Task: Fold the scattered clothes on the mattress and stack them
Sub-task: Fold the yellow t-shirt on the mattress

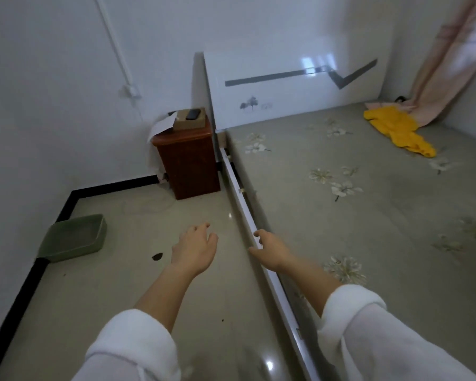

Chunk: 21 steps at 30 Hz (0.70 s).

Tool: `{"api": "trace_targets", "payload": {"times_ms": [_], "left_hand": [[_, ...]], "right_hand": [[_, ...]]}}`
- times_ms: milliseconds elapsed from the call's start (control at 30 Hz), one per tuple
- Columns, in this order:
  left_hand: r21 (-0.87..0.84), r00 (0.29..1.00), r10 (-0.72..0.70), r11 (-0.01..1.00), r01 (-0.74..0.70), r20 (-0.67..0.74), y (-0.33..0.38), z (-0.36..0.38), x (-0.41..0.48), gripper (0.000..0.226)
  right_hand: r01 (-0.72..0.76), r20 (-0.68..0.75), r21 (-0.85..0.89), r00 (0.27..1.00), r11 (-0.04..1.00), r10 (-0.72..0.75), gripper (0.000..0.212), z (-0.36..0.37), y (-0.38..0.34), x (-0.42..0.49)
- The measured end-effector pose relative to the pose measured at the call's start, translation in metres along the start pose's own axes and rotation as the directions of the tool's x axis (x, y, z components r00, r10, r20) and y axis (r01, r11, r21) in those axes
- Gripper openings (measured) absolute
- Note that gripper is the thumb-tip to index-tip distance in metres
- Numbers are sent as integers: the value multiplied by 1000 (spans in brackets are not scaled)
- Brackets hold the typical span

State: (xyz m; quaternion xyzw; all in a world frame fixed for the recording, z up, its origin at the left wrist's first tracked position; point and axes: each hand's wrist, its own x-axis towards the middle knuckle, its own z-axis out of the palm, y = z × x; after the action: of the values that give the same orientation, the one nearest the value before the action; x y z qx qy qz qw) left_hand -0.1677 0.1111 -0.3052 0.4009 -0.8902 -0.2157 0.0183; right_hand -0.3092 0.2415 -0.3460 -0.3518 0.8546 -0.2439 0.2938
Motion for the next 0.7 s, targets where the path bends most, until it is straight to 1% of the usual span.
{"api": "trace_targets", "payload": {"times_ms": [100, 200, 300, 467, 533, 600, 700], "left_hand": [[18, 998, 37, 999, -38, 59, -9, -11, 80, 48], [30, 984, 89, 995, -95, 154, 0, -9, 149, 49], [17, 957, 200, 978, -208, 209, 31, 2, 214, 47], [-8, 878, 371, 922, -387, 304, 103, 31, 327, 48], [-13, 843, 406, 903, -429, 353, 130, 45, 371, 49], [-23, 803, 426, 888, -459, 416, 156, 57, 414, 49], [-38, 753, 454, 866, -499, 477, 185, 64, 479, 49]], "right_hand": [[-88, -49, 49, 995, 995, 91, 57, -16, -11, 43], [-188, -114, 86, 974, 978, 197, 57, -43, -7, 78], [-266, -186, 152, 938, 952, 292, 58, -82, 3, 115], [-353, -288, 228, 866, 907, 409, 57, -135, 37, 194], [-389, -296, 274, 836, 880, 461, 57, -152, 55, 229], [-429, -265, 337, 811, 838, 521, 56, -171, 69, 264], [-454, -240, 393, 789, 800, 566, 57, -203, 81, 317]]}}
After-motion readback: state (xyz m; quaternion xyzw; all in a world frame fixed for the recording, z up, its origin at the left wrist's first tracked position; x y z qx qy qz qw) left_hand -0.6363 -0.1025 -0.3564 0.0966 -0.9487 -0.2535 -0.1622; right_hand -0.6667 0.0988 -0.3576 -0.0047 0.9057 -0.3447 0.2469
